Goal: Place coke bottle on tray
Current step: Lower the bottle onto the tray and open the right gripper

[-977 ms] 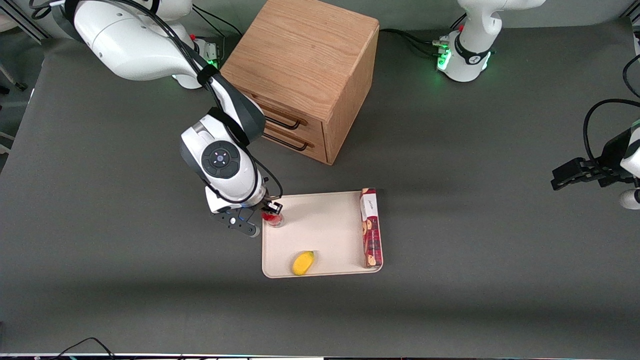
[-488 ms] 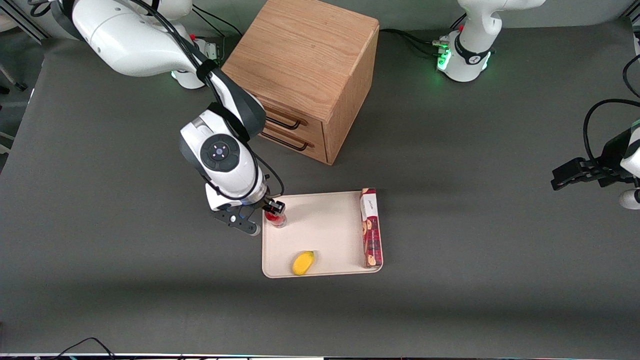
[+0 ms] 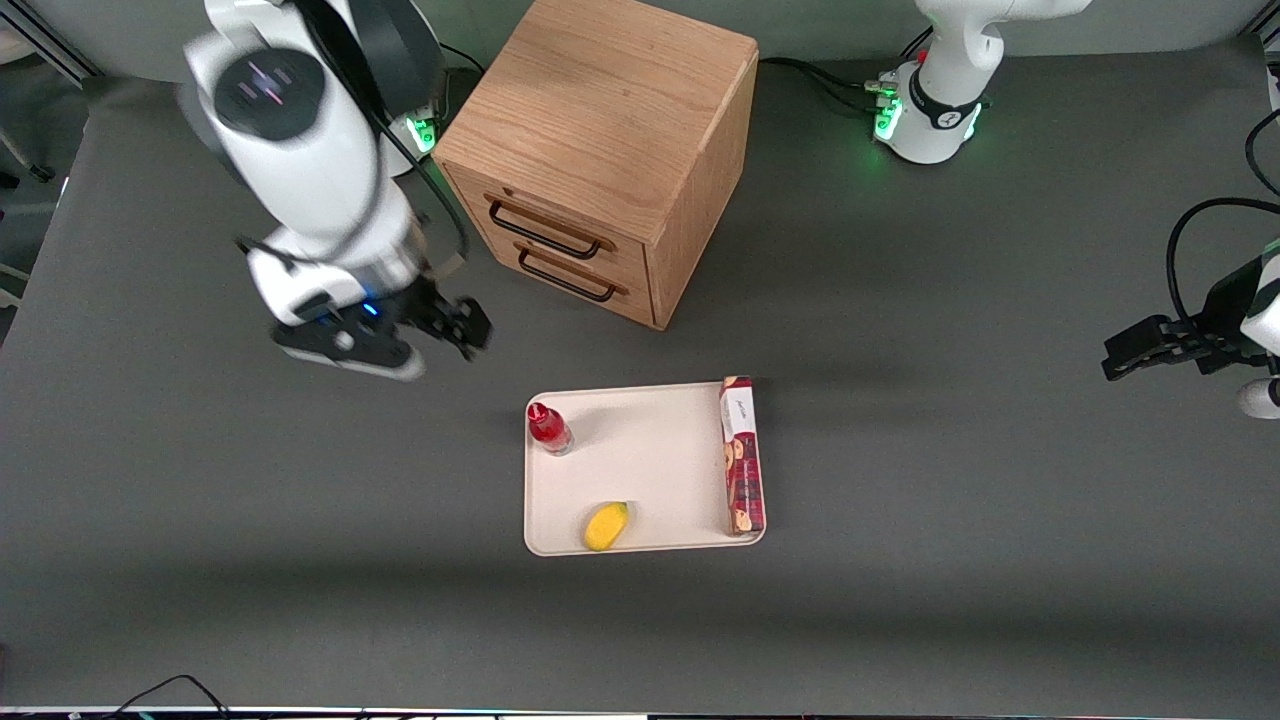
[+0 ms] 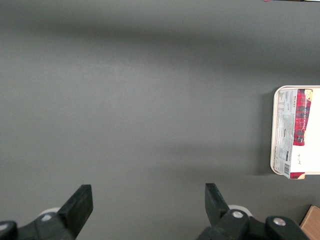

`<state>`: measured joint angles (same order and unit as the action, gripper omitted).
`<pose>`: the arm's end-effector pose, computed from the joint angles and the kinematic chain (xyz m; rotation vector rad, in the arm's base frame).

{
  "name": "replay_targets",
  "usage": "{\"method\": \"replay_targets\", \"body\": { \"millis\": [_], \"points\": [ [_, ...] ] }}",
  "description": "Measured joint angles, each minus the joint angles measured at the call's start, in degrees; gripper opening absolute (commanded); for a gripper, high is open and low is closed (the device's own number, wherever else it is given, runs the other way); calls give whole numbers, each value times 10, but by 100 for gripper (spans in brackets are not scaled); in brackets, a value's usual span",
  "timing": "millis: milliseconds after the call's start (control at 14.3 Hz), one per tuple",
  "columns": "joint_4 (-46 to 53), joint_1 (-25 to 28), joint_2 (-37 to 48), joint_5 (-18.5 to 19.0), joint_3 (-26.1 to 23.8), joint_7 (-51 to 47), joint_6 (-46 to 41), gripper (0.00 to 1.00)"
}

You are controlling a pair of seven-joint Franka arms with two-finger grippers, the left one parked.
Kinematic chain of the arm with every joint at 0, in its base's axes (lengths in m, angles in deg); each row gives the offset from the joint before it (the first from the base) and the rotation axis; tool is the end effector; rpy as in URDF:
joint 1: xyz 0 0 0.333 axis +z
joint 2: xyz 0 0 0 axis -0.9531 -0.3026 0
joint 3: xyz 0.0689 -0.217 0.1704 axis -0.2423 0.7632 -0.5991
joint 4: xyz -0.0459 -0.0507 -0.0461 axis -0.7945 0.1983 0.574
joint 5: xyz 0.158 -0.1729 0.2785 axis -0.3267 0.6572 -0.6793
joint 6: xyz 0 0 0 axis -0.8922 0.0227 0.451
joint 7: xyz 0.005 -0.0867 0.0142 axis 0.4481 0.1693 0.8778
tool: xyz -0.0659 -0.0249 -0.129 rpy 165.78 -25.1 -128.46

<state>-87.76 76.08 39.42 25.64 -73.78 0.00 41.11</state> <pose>0.5300 0.2579 0.5233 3.0553 -0.3058 0.1133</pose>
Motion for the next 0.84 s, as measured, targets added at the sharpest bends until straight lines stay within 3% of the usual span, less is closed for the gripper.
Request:
{"method": "replay_targets", "body": {
  "millis": [209, 488, 628, 837],
  "points": [
    [-18, -2, 93, -66, 103, 135, -67, 100],
    [-156, -8, 191, -97, 227, 262, -17, 100],
    [-223, -8, 221, -103, 251, 281, 28, 100],
    [-235, -6, 234, -104, 252, 282, 39, 100]
  ]
}}
